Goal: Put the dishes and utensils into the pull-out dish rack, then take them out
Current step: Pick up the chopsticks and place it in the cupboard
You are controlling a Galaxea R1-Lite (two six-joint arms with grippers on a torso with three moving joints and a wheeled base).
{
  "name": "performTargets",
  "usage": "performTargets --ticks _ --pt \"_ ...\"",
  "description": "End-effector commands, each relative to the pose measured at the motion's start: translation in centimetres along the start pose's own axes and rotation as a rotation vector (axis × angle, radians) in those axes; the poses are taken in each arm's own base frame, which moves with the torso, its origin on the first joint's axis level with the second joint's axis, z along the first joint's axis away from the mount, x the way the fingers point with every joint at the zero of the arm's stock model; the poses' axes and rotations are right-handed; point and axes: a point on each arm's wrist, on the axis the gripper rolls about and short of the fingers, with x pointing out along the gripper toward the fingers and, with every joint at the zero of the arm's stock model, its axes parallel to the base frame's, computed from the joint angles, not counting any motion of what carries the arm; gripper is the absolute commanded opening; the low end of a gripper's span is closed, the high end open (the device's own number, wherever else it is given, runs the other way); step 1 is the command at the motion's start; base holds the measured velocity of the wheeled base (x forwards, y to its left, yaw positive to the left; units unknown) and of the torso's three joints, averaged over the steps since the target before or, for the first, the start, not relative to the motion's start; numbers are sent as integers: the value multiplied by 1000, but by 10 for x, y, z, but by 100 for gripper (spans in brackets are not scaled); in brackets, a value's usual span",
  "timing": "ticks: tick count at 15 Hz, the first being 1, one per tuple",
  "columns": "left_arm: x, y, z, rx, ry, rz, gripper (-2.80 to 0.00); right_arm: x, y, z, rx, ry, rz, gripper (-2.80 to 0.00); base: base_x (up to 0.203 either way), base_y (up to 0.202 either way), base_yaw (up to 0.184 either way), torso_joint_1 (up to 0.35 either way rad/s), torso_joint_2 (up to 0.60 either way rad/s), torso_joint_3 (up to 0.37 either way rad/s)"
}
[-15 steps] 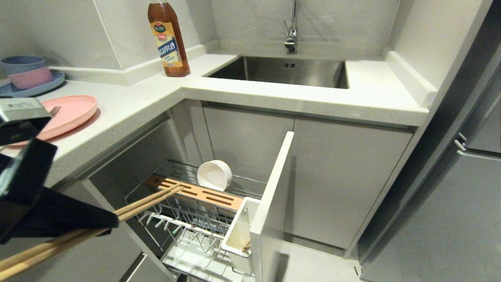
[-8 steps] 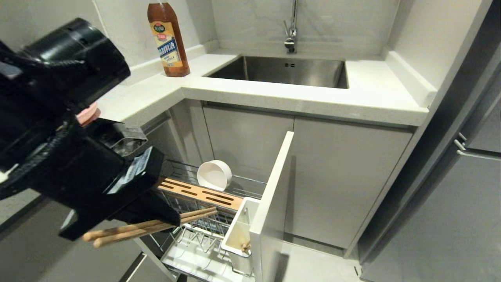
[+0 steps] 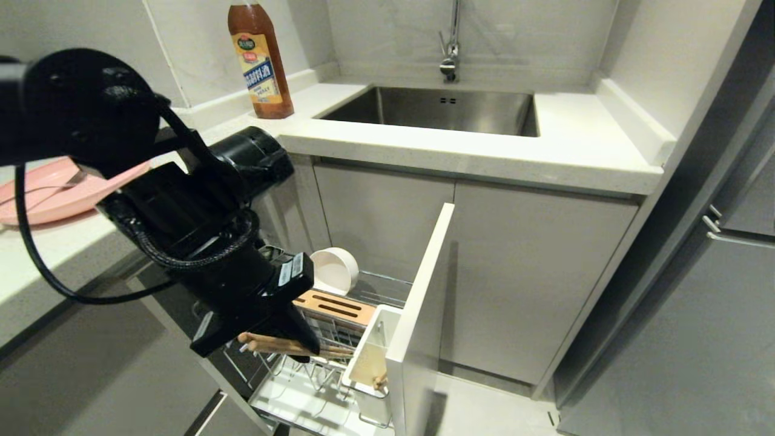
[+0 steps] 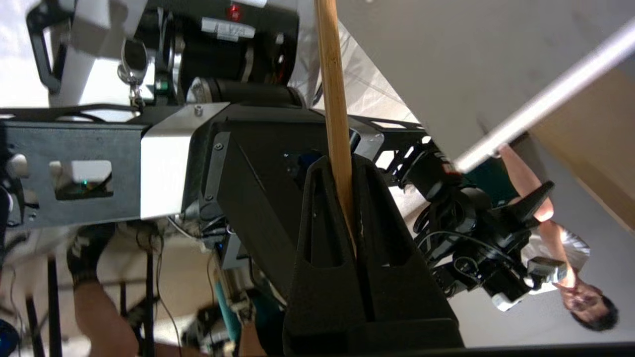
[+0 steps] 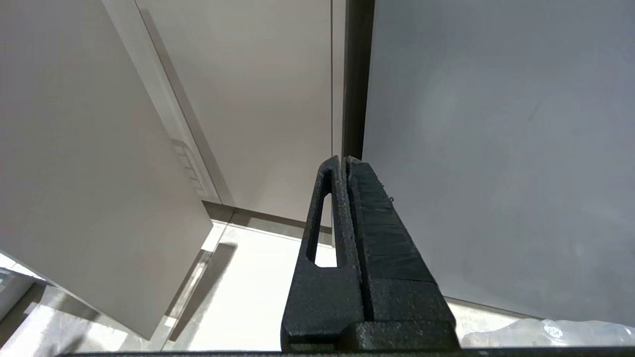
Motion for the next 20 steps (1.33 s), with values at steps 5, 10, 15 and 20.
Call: performTargets --ticks 5,10,15,20 --pt "26 0 24 -35 95 27 -280 0 0 -1 1 3 0 -280 0 0 0 0 0 0" --pt "36 6 47 -39 122 -14 -280 0 0 -1 0 3 0 -280 0 0 0 0 0 0" --pt "53 8 66 -32 154 -27 -280 0 0 -1 0 2 1 -280 0 0 0 0 0 0" --pt "67 14 81 -35 182 -18 -280 0 0 -1 1 3 -1 -280 0 0 0 0 0 0"
